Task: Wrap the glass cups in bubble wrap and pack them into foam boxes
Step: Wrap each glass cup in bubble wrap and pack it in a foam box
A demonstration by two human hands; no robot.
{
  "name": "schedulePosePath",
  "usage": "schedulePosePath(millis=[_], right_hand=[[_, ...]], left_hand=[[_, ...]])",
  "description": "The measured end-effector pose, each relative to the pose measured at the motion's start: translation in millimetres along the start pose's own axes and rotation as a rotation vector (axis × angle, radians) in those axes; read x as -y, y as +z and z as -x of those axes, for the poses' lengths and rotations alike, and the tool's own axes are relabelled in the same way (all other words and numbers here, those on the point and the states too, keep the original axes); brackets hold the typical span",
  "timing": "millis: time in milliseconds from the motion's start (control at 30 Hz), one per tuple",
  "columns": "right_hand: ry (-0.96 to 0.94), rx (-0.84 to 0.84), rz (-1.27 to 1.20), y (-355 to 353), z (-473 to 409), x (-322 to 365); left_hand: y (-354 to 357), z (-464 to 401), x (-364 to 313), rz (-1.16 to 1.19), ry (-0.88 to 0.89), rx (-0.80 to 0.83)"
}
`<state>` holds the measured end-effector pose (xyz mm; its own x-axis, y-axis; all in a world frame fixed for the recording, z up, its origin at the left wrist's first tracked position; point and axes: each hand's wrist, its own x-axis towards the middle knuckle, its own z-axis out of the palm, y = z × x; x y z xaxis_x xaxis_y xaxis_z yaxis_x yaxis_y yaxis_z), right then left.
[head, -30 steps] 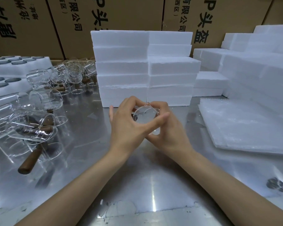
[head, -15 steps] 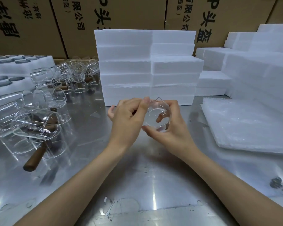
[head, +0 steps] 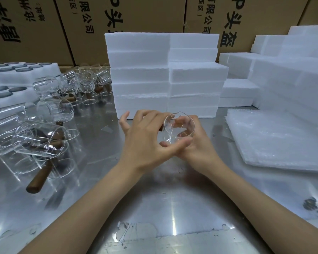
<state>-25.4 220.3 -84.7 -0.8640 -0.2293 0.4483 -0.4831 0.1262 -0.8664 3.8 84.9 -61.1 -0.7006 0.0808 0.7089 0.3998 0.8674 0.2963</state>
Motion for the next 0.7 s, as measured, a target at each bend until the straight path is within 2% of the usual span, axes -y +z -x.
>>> schedulePosePath(millis=[67,133,233,367,467,567,700], right_hand=[[0.012,-0.014,0.098,-1.6,-1.7,-1.9],[0.074,-0.013,0.095,-2.7,-2.9,-2.9],[0.219,-0.003,-0.036,-4.9,-5.5,-0.1],[0.475,0.021,-0.38,-10.9,-7.3,8.6],[0.602,0.116,-0.482,-11.2,-6.1,13.1],[0.629,0.225,-0.505,-11.8,-5.2,13.7],[0.583,0.295,-0.52,-16.7,-5.9,11.3]], left_hand=[[1.8,0.7,0.4,0.006,-0.01,0.05],[3.5,1.1,2.8,0.101,-0.034,0.099],[5.1,2.1,6.5,0.255,-0.027,0.084],[7.8,0.3,10.7,0.324,0.036,0.009],[8.4,0.4,12.3,0.343,0.129,0.019],[9.7,1.4,13.9,0.403,0.125,-0.008],[7.5,0.7,12.1,0.579,0.003,-0.043]])
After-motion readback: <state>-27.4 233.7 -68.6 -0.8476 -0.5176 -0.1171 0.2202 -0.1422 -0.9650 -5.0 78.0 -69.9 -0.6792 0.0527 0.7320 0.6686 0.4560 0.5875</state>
